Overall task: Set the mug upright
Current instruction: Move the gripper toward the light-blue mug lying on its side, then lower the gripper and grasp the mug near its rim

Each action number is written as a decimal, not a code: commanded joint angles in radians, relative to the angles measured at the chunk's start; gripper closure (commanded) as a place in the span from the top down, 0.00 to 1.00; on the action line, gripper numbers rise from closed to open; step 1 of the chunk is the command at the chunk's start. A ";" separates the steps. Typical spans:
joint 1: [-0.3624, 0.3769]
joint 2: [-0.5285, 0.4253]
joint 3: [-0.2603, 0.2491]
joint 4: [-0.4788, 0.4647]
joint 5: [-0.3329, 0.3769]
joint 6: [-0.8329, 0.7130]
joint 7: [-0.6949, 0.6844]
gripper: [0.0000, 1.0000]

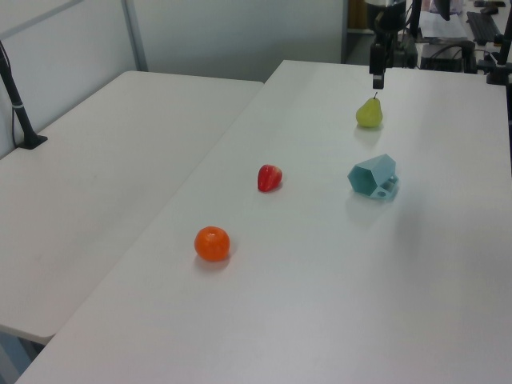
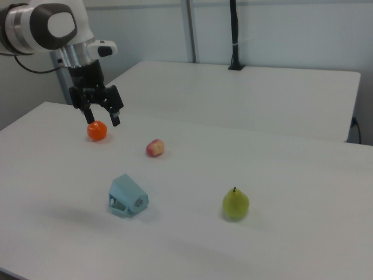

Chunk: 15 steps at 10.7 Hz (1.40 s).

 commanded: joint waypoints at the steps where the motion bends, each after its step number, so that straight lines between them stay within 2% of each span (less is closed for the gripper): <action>1: 0.075 0.055 -0.001 -0.025 -0.093 0.001 0.131 1.00; 3: 0.132 0.130 0.001 -0.024 -0.182 0.000 0.228 1.00; 6: 0.180 0.235 -0.001 -0.019 -0.271 0.000 0.361 1.00; 10: 0.201 0.354 0.007 -0.005 -0.354 0.003 0.538 1.00; 12: 0.200 0.413 0.007 -0.005 -0.424 0.002 0.607 1.00; 13: 0.198 0.419 0.007 -0.005 -0.432 -0.002 0.615 0.95; 15: 0.186 0.418 0.005 -0.007 -0.434 -0.011 0.612 0.74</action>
